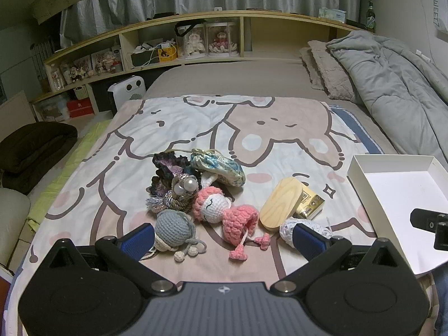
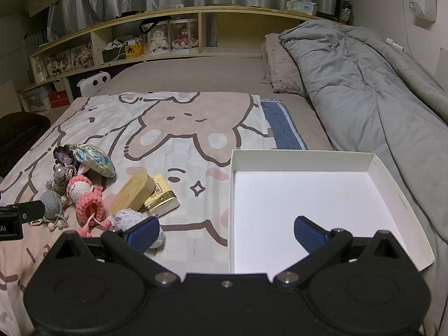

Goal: Organize objects

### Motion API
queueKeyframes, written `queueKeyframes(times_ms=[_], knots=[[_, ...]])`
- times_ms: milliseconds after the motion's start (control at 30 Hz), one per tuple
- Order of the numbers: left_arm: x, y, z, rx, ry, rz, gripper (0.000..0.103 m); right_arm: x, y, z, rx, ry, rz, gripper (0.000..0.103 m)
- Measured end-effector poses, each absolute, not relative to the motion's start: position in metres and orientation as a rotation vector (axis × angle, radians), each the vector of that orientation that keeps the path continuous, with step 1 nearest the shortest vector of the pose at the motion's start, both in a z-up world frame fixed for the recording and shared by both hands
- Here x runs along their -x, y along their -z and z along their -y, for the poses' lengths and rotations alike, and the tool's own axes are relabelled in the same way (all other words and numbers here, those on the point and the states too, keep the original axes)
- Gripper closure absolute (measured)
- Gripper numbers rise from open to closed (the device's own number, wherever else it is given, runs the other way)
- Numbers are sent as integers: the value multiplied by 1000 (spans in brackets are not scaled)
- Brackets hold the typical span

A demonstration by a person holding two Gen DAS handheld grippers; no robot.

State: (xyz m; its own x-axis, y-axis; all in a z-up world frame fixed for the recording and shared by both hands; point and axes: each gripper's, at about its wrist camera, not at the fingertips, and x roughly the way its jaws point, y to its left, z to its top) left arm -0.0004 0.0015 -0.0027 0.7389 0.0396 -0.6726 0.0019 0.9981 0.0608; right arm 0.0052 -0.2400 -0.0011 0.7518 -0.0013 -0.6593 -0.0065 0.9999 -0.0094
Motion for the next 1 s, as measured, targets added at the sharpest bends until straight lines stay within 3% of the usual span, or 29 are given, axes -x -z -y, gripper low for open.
queueKeyframes(times_ms=[1000], knots=[[1, 5, 1, -56, -16, -740, 0, -4, 4, 245, 13, 1, -724, 0]])
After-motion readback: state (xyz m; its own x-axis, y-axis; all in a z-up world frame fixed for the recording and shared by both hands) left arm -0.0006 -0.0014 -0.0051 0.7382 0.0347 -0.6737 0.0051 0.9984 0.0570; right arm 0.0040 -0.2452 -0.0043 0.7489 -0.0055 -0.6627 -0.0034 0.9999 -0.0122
